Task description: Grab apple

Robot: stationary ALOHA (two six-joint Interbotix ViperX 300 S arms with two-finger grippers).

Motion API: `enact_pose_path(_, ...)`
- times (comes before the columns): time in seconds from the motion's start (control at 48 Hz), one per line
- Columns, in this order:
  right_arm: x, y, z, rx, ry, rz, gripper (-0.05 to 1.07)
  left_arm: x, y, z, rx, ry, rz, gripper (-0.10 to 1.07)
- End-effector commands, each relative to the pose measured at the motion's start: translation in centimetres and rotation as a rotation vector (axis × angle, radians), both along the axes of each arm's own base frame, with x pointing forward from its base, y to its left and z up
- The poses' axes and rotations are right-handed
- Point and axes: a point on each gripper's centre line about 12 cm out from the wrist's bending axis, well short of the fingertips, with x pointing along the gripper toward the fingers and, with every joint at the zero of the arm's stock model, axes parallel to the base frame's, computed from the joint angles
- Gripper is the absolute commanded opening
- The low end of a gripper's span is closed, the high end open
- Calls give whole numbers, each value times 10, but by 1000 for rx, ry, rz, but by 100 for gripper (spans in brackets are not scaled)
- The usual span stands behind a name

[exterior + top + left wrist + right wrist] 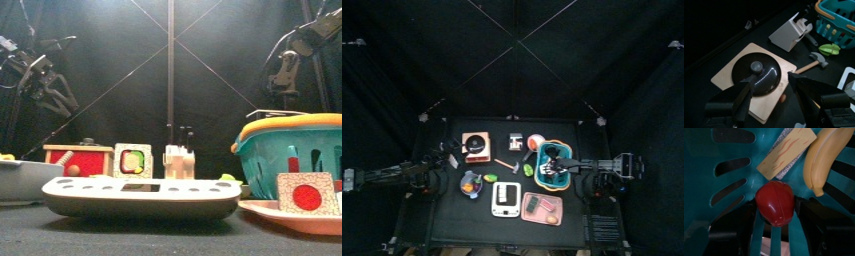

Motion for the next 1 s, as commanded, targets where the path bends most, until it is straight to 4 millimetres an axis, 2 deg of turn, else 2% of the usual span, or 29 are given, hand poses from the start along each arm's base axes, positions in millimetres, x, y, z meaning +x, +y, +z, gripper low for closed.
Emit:
enact_pose_path(0.0, 4, -1, 17, -18, -59, 0, 75, 2, 0, 5, 9, -11, -4, 90)
enact_pose_path(0.979, 6, -1, 17, -27, -74, 9, 75, 2, 0, 5, 6, -11, -4, 90)
